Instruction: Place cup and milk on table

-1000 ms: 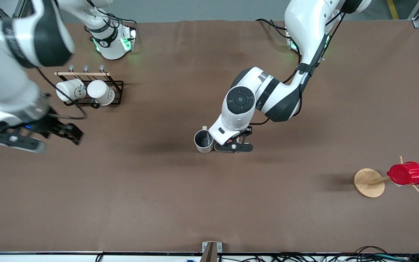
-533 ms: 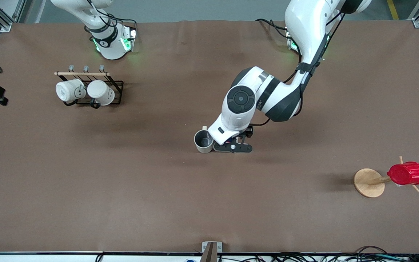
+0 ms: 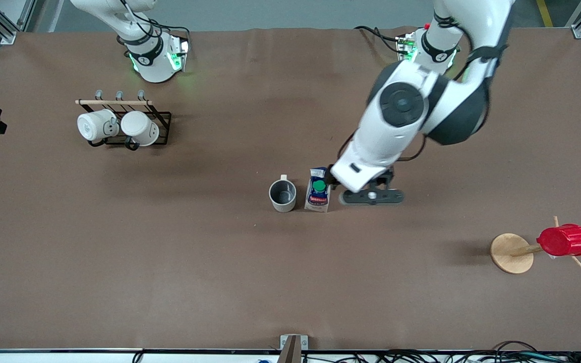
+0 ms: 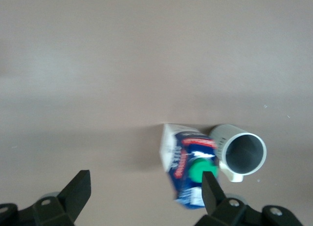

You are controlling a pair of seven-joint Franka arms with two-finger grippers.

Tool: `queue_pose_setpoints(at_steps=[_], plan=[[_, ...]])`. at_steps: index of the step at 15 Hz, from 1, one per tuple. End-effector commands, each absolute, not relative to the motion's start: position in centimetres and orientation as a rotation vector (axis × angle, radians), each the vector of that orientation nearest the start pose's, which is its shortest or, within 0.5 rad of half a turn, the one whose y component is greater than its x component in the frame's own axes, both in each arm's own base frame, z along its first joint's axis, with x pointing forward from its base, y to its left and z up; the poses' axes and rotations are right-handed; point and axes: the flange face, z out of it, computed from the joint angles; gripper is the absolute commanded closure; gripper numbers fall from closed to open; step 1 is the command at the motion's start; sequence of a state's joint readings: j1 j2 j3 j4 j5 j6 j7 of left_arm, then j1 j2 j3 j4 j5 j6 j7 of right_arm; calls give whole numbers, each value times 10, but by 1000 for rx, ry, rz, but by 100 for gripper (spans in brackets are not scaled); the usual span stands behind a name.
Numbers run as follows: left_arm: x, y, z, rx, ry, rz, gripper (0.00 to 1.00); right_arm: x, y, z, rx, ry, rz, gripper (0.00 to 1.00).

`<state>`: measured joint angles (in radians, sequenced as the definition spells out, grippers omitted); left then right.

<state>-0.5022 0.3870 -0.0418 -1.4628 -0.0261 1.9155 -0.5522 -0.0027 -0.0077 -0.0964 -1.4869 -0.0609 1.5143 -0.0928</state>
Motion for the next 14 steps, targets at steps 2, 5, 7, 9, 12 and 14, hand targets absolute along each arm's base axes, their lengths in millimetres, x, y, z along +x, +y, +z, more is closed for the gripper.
queue_pose_setpoints(at_steps=[2,5,7,9,12,14], plan=[[550,-275,511,-3208,1,-92,0,543,-62,665,-3186,45,-45,0],[539,-245,540,-3206,-39,-93,0,543,-60,673,-3156,43,-71,0],[531,-232,558,-3196,-21,-64,0,542,-63,674,-3146,60,-72,0],[530,-214,577,-3192,13,-62,0,543,-63,672,-3139,74,-70,0],[534,-187,604,-3188,15,-52,0,543,-64,669,-3136,76,-61,0],[540,-163,607,-3182,88,-53,0,541,-63,667,-3128,77,-31,0]])
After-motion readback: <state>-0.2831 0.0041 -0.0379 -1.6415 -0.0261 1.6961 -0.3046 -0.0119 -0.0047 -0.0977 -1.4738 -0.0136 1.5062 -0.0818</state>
